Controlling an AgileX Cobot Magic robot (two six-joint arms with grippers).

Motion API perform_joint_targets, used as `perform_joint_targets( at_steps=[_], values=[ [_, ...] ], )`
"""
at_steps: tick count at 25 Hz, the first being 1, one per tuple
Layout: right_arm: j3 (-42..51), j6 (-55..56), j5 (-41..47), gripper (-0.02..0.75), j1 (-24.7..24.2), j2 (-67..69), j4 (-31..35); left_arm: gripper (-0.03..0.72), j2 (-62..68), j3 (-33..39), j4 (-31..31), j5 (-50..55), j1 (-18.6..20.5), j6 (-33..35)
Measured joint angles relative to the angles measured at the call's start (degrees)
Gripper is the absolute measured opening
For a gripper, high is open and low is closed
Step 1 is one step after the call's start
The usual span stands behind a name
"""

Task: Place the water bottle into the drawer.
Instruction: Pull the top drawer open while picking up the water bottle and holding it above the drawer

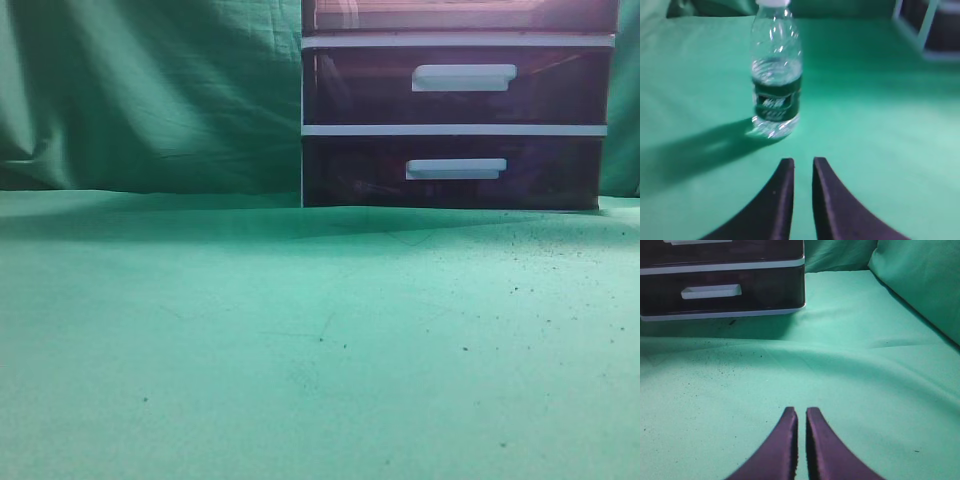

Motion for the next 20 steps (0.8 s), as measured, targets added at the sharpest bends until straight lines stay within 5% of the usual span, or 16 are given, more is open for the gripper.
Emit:
perform_joint_targets(
  at_steps=[5,15,20],
  values=[
    [0.00,0.00,0.00,0.049,0.00,0.00,0.00,0.076,0.00,0.00,-13.25,-11.97,0.00,-1.69],
    [0.00,0.00,0.00,0.049,0.00,0.00,0.00,0.076,0.00,-0.15,-15.31,-40.66,0.00,-3.85],
    [0.00,0.00,0.00,0.049,0.00,0.00,0.00,0.076,2.31,-11.61,-10.52,-18.34,0.04,-6.62]
  ],
)
